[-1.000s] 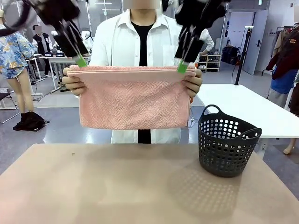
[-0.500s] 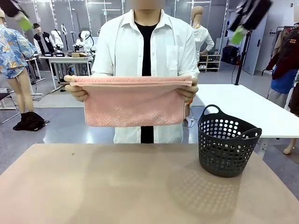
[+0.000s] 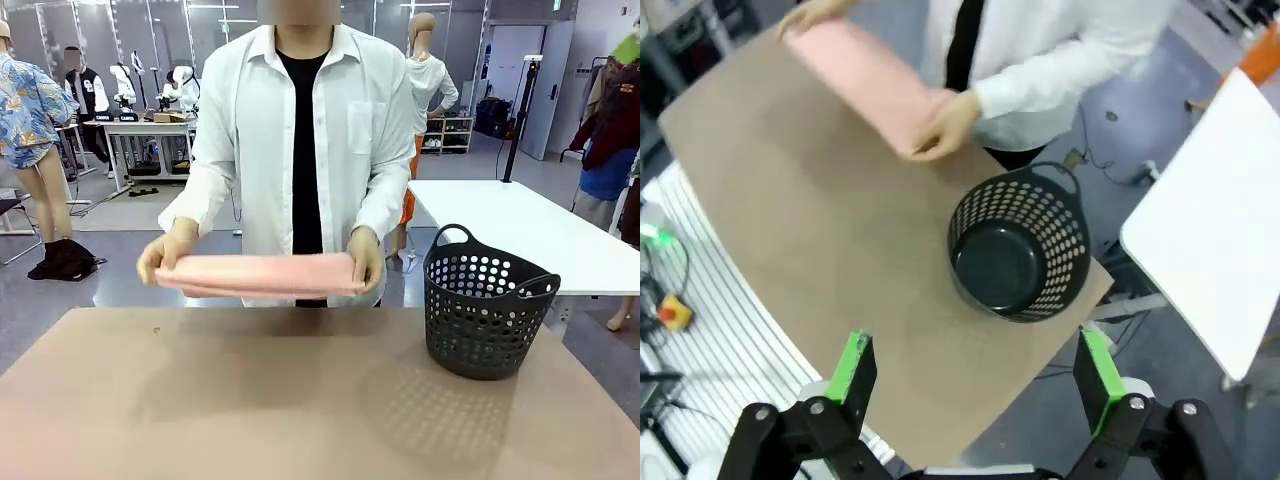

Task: Fold the towel.
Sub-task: Release the end of the 100 cm Hotel Towel you were holding, then pick up the 100 cm Hotel Towel and place it on the left side of the table.

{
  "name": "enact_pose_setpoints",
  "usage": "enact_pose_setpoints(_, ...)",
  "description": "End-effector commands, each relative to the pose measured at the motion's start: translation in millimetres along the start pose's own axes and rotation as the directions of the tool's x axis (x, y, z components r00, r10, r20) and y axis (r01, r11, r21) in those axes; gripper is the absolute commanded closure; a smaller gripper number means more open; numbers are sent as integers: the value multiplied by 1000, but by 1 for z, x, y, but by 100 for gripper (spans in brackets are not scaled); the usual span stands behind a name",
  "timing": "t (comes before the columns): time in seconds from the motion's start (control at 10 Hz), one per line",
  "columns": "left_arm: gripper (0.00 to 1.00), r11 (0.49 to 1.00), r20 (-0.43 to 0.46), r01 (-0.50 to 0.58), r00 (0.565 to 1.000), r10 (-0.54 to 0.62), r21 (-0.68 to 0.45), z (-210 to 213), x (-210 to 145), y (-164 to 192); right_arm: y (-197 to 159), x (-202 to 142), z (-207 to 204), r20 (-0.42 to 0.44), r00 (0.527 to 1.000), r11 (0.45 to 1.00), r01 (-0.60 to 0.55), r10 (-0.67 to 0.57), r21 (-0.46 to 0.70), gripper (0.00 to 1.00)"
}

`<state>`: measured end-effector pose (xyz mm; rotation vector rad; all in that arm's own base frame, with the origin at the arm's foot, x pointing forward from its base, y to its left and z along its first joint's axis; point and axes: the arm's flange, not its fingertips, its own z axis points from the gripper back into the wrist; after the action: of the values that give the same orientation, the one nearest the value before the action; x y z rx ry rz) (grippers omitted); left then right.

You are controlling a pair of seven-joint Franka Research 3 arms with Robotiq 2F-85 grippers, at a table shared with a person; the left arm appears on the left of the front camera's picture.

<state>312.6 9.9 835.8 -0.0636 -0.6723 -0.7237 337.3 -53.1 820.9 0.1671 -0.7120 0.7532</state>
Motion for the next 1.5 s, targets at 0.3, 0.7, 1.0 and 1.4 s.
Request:
enact_pose_setpoints(0.3,0,994,50,-57,997,53,91,2,-21,-9,17,-9,-13,10,999,998,50,-50,-43,0)
enact_pose_setpoints(0.7,0,997,46,-78,996,76,27,8,-26,1,6,-17,-1,53,998,999,42,-41,-32,0)
enact_pose_setpoints(1.0,0,997,46,-78,996,76,27,8,-26,1,6,-17,-1,53,998,999,42,-41,-32,0)
enact_pose_setpoints(1.4,0,997,46,-78,996,76,27,8,-26,1,6,-17,-1,53,998,999,42,-41,-32,0)
